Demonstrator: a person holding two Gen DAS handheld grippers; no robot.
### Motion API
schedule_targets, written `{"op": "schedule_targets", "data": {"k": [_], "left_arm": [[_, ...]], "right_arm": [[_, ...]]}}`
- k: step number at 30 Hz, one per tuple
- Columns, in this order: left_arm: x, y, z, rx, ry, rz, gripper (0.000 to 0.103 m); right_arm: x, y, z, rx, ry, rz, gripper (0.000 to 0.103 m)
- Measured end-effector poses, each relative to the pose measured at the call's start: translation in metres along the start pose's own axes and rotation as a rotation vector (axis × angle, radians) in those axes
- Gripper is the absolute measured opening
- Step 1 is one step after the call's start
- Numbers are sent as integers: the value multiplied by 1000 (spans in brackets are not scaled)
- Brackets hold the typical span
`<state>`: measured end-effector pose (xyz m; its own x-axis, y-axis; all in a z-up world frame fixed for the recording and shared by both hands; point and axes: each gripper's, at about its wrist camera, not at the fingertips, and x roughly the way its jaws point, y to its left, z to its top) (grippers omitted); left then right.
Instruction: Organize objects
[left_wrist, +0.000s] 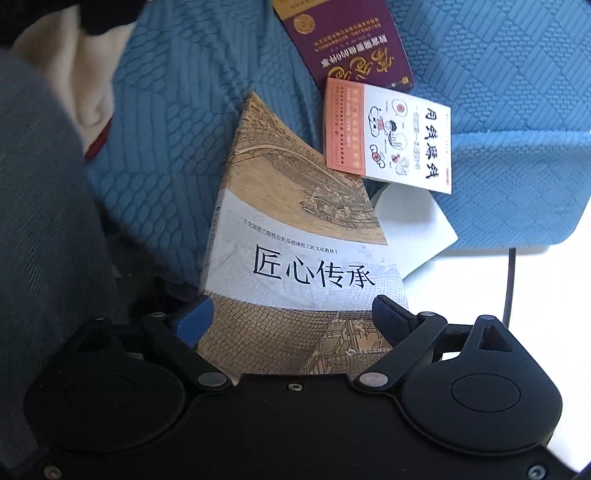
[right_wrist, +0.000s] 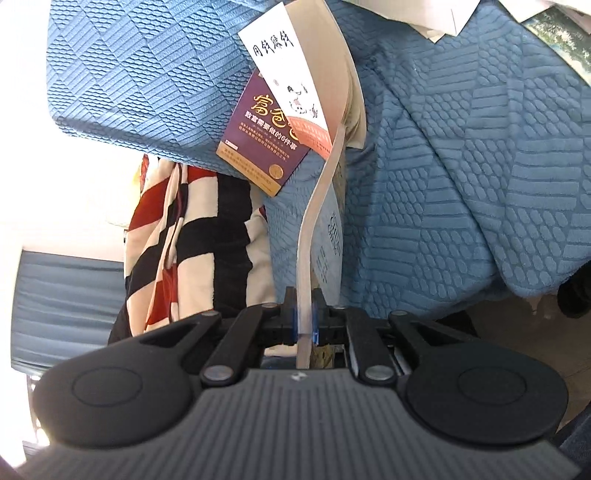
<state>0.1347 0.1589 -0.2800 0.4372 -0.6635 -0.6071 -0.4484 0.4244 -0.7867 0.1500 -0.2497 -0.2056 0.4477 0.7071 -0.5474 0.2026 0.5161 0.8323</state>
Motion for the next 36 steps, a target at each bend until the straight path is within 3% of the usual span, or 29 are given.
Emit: {"op": "schedule_targets", "data": {"k": [5, 7, 11, 13, 15, 18, 22, 28, 36], "left_arm": [[-5, 2, -14, -34, -17, 71, 93], [0, 4, -15, -62, 8, 53, 93], [13, 3, -11, -79, 51, 1, 84], [10, -1, -10, -59, 45, 12, 69], [5, -4, -12, -41, 38, 25, 44], [-3, -20, -15, 20, 11, 28, 20], [-15, -47, -22, 157, -34, 27, 20], [-13, -69, -26, 276, -69, 32, 18], [-19, -79, -30, 329, -99, 10, 18]], "right_arm": [[-10, -3, 0, 16, -26, 8, 10], [-15, -2, 0, 13, -31, 11, 10], [-22, -2, -1, 0, -44, -4, 10], [-28, -1, -1, -11, -58, -14, 10], [-37, 1, -1, -33, -77, -28, 10], [-52, 5, -2, -66, -111, -48, 11], [-69, 11, -4, -123, -148, -67, 14], [-73, 7, -8, -204, -168, -103, 14], [-77, 10, -4, -272, -189, -53, 15]]}}
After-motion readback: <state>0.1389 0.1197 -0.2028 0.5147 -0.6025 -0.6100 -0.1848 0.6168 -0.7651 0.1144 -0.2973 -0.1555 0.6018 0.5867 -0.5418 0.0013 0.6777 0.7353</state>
